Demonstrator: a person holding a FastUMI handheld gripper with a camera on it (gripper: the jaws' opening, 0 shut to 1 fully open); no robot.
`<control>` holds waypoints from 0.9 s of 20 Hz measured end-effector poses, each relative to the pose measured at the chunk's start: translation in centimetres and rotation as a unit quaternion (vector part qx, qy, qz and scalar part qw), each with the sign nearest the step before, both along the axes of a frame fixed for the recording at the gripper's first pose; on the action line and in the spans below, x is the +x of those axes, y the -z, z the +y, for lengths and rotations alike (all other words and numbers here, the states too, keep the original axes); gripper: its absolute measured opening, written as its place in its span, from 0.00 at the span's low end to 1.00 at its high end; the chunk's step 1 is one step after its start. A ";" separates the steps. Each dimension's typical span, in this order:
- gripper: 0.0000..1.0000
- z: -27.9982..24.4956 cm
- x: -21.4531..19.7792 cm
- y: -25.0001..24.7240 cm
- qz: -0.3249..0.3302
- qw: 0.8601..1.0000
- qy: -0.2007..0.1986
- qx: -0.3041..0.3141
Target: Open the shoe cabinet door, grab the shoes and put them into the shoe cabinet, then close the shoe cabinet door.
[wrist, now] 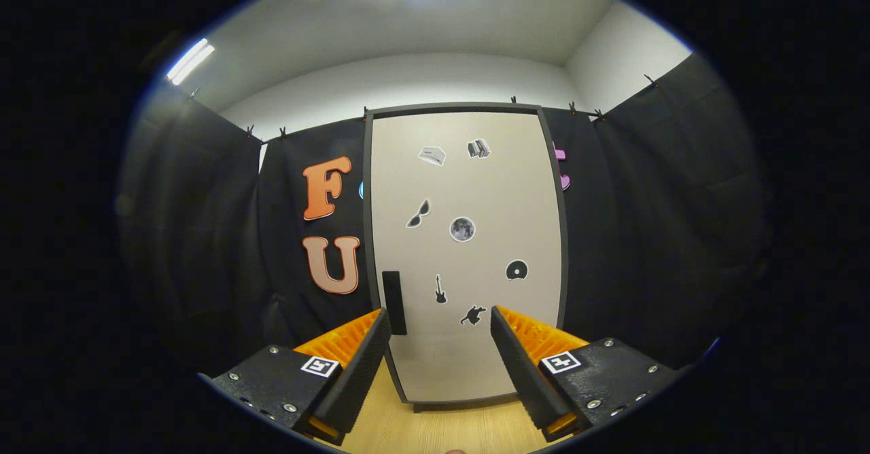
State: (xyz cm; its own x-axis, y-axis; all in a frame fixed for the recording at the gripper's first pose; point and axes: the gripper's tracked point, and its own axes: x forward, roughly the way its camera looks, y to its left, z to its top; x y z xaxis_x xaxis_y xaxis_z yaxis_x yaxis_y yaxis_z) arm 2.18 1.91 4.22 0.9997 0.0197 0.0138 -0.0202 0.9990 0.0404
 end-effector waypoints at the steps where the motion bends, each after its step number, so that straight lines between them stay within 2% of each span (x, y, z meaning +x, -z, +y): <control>1: 0.93 -0.2 -0.6 -0.2 0.000 1.000 0.000 0.000; 10: 0.93 -2.1 -5.9 -0.9 0.003 1.000 0.004 -0.003; 18: 0.93 -3.3 -8.7 0.7 0.007 1.000 0.019 -0.011</control>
State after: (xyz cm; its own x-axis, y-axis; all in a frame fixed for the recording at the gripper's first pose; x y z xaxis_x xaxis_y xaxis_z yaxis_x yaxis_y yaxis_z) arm -6.48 -1.37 3.49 0.9998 -0.0181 0.0001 0.0181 0.9997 0.0185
